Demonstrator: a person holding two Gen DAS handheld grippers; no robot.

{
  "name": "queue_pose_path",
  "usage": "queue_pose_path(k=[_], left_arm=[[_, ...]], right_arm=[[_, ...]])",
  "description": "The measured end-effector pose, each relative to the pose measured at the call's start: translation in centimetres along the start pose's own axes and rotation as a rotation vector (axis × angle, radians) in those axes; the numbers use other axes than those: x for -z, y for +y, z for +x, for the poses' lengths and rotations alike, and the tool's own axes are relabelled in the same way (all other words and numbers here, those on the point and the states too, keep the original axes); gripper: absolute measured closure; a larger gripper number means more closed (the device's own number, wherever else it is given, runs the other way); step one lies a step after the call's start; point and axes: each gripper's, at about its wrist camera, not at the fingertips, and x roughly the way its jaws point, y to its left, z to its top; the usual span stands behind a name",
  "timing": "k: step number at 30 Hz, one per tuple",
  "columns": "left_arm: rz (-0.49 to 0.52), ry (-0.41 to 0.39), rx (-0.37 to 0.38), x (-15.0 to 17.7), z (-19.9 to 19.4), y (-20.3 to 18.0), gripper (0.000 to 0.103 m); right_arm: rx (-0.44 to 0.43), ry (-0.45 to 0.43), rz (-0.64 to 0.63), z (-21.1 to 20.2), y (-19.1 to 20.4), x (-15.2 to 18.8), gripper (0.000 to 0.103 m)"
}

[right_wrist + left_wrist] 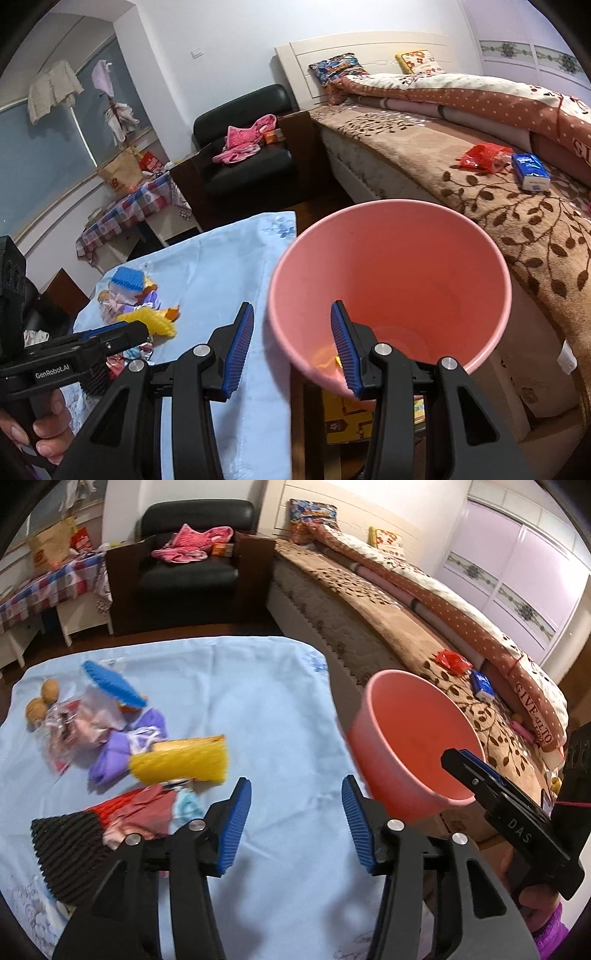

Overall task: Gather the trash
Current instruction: 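Move both grippers back over the tablecloth toward the mesh sleeves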

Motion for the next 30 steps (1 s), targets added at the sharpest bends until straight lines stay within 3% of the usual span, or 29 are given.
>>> queue_pose_path(k=[30], left_arm=[[-0.11,-0.079,-0.148,4.5,-5.9,9.2,0.051]], right_arm=[[-0.085,0.059,-0.091,1.3,6.1,1.9,0.055]])
